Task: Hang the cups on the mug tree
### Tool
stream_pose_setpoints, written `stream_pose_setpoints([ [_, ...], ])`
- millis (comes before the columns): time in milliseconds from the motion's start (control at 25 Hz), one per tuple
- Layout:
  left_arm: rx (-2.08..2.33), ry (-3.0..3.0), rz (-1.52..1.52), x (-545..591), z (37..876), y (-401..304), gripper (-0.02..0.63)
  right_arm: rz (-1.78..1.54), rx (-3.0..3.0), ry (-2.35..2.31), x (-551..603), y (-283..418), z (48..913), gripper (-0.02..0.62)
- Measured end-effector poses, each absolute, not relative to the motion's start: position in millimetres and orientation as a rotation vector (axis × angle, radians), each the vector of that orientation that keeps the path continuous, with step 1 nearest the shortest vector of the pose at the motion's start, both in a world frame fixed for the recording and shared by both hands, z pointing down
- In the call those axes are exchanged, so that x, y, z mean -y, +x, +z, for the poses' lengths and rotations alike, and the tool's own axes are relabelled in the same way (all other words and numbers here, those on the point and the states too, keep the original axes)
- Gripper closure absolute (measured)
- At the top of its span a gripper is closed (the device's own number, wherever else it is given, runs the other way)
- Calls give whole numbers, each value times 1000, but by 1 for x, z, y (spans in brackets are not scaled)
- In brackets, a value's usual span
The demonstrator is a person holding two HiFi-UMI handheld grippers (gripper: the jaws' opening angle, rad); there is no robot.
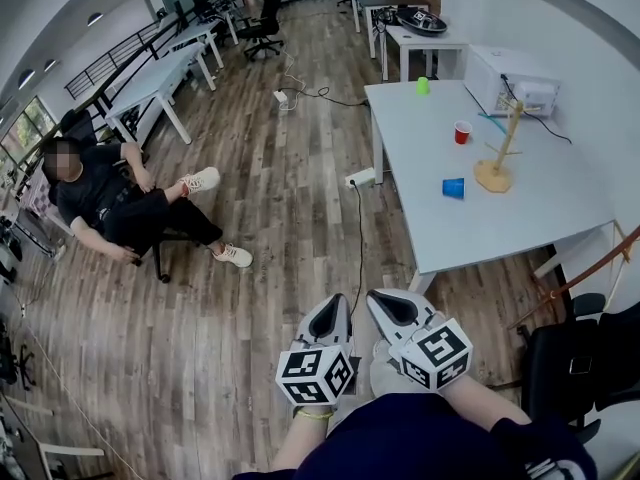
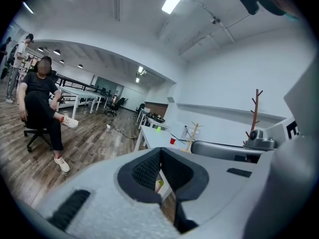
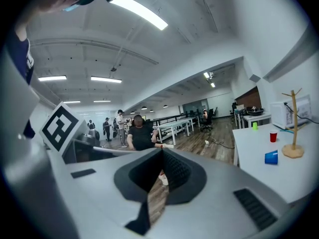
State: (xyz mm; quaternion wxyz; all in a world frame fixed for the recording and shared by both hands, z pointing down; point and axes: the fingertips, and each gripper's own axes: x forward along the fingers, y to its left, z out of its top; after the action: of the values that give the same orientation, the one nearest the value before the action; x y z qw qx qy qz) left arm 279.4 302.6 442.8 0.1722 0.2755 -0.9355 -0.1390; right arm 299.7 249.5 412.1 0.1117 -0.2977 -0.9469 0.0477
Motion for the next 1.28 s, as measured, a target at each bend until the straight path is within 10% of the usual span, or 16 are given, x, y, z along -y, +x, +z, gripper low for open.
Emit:
stream_pose_setpoints([
  [1280,2512,1187,-305,-144,460,74,586,178,2856,-584,-99,101,425,566],
])
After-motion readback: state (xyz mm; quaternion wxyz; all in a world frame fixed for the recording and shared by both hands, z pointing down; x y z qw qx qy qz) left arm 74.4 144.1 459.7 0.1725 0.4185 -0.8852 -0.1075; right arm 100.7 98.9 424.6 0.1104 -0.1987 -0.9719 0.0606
